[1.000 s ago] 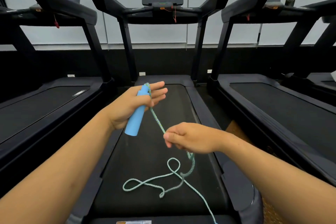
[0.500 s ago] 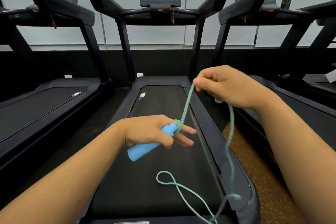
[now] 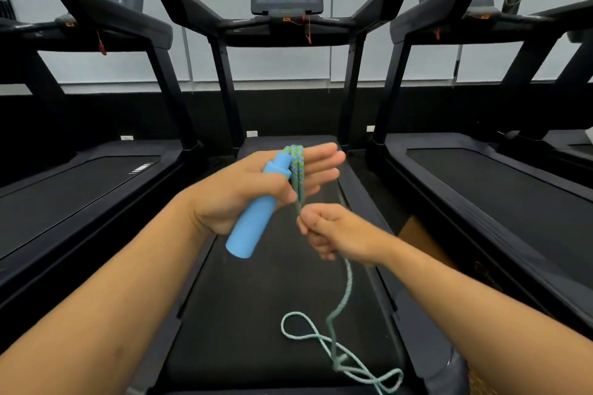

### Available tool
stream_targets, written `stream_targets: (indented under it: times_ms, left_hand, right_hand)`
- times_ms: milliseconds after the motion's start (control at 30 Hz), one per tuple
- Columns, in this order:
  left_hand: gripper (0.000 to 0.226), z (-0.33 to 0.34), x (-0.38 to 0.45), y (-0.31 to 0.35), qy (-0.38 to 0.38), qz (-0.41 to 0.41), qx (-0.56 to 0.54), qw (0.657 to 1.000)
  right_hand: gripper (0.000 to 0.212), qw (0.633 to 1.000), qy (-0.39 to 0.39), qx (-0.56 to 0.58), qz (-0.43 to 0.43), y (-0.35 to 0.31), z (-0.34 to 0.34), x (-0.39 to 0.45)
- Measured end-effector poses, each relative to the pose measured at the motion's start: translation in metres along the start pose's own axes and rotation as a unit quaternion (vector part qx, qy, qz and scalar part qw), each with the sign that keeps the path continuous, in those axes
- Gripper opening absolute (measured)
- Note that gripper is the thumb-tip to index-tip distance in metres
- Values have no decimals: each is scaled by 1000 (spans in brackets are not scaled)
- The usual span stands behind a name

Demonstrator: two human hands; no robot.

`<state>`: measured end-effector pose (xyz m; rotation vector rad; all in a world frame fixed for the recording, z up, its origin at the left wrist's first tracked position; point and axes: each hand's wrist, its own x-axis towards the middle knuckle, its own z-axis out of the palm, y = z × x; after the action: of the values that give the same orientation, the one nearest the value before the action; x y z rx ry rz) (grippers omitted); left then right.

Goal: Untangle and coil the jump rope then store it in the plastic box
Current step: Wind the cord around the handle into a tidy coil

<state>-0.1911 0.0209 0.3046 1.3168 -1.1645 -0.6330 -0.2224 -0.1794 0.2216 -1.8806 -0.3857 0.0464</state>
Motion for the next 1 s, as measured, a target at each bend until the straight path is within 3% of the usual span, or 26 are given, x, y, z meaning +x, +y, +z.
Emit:
stream_targets:
  times_ms: [233,400,633,767,1000]
  left_hand:
    - [78,-42,-9,-11,184,-23,60,981]
    - [78,-60,-15,-28,229,-74,166,956]
    - [66,-47,-18,-45,87,-183,333,921]
    - [71,-27,-11,-40,-5,-207,267,941]
    - [74,12,-2,-14,-112,-111,106,982]
  right_hand:
    - [32,991,-77,-97,46,-13,11,-12]
    - [31,971,-131,-184,73,-52,11,-26]
    - [30,980,-14,-192,-53,-111,-39,-41]
    - [31,981,107,-114,-116,-118,-67,-41]
    - [31,960,249,-11,-125,-85,-89,-14]
